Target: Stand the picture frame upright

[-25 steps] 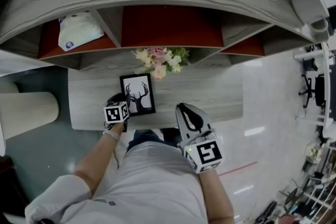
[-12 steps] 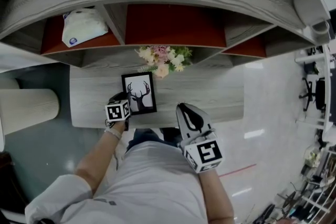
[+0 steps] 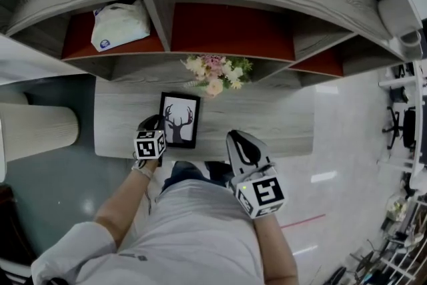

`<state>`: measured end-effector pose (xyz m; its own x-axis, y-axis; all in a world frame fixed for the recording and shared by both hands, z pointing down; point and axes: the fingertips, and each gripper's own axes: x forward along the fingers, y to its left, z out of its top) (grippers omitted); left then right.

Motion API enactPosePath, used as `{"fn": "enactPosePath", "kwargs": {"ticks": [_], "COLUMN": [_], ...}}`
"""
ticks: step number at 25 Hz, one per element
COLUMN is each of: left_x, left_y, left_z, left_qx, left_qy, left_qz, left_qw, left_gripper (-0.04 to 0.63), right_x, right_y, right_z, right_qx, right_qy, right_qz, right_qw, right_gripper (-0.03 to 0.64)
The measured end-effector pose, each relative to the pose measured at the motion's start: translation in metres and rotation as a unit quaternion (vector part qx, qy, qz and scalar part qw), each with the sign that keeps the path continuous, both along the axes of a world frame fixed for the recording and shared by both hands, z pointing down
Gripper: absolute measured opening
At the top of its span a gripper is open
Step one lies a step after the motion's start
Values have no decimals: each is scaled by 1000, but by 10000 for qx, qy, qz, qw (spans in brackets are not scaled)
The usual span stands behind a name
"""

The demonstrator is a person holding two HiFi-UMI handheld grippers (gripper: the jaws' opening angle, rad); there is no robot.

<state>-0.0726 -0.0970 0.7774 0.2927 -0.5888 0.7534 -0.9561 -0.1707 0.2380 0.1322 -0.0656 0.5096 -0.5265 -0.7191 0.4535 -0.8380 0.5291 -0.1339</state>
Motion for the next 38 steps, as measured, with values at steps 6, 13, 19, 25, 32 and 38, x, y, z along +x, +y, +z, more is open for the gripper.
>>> {"fn": "enactPosePath", "kwargs": {"ticks": [6, 13, 19, 25, 32, 38], "left_x": [-11, -25, -43, -57, -56, -61], "left_y": [6, 4, 1, 2, 7, 12], "left_z": [-13, -41, -74, -104, -144, -174], "left_qx": [187, 515, 878, 1144, 1463, 1660], "left_qy": [105, 282, 383, 522, 689, 880], "left_qz": [-95, -283, -462, -648, -627, -814], "left_qw": [9997, 9979, 9943, 9899, 9848, 9788], "left_gripper": [77, 77, 77, 77, 77, 77], "right_x": [-8, -17, -33, -54, -78, -101], "right_y": [4, 2, -1, -5, -17, -21], "right_z": [0, -1, 6, 25, 56, 96], "right_qx": [1, 51, 16, -265, -841, -1696], "right_qy": [-47, -113, -152, -358, -837, -1312], "right_qz": [-104, -171, -353, -518, -567, -702], "right_qw": [9999, 9998, 9993, 9977, 9913, 9742], "right_gripper": [21, 21, 21, 21, 41, 209]}}
